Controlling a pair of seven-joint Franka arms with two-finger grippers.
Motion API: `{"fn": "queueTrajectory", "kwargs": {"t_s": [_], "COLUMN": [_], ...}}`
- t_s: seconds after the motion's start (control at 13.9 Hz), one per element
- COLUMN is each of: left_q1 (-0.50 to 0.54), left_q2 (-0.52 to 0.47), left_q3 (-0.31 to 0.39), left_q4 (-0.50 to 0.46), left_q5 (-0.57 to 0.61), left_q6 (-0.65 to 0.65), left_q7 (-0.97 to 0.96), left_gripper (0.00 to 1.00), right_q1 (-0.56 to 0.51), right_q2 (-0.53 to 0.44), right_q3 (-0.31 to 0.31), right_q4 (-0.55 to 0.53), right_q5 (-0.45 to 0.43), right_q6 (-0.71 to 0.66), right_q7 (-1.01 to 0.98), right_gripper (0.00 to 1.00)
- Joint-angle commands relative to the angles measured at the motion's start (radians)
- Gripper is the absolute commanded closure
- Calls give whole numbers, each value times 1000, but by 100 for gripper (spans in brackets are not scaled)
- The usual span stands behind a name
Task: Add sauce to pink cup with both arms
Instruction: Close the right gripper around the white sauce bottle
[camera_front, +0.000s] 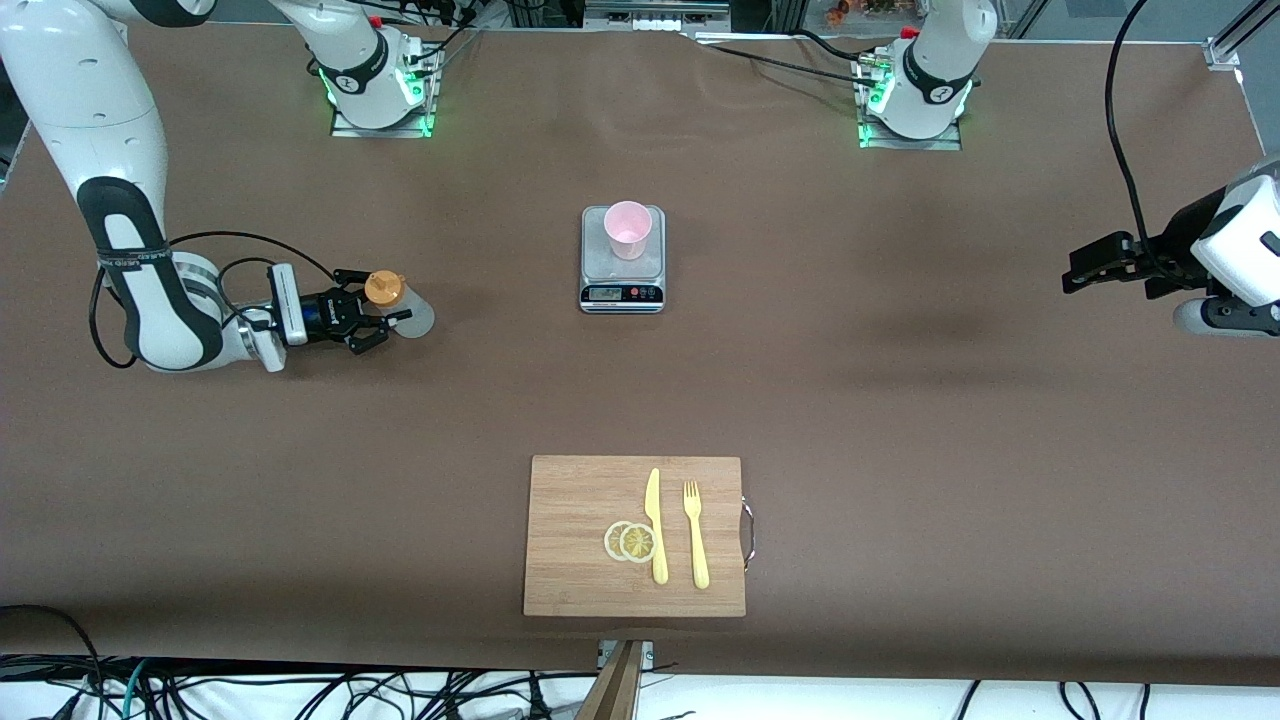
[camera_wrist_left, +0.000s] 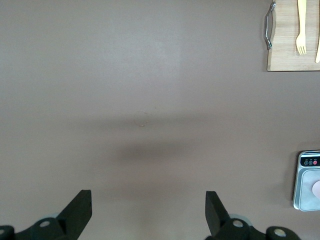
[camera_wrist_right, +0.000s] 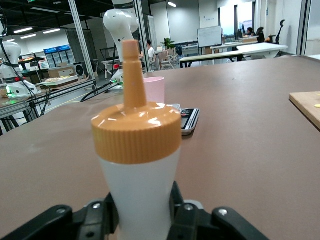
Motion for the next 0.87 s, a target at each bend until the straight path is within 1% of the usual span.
{"fn": "queueTrajectory", "kwargs": {"t_s": [0.0, 0.14, 0.22, 0.29, 0.36, 0.5, 0.58, 0.79], "left_q1": [-4, -4, -3, -1, 1, 1, 1, -4], "left_q2": [11, 11, 11, 11, 11, 15, 14, 15], "left_q3": [3, 3, 3, 3, 3, 3, 3, 3], "left_q4": [27, 27, 27, 27, 27, 27, 27, 27], "left_q5": [1, 1, 1, 1, -2, -2, -2, 0], "left_q6": [-22, -22, -22, -22, -22, -22, -22, -22], "left_q7": [17, 17, 17, 17, 17, 17, 17, 14], "left_gripper": [0, 0, 0, 0, 0, 0, 0, 0], "right_q1": [11, 34, 39, 47, 54, 70, 88, 152], "right_q2": [-17, -38, -38, -40, -43, -60, -69, -126], "right_q3": [3, 3, 6, 7, 7, 7, 7, 7], "right_q4": [66, 72, 75, 81, 90, 107, 115, 159], "right_q5": [-59, -77, -77, -79, -82, -106, -120, -216], "right_q6": [-17, -14, -11, -9, -6, 0, 0, 30], "right_q7": [106, 155, 163, 181, 197, 229, 272, 416], "right_gripper": [70, 72, 77, 84, 88, 90, 93, 92]}}
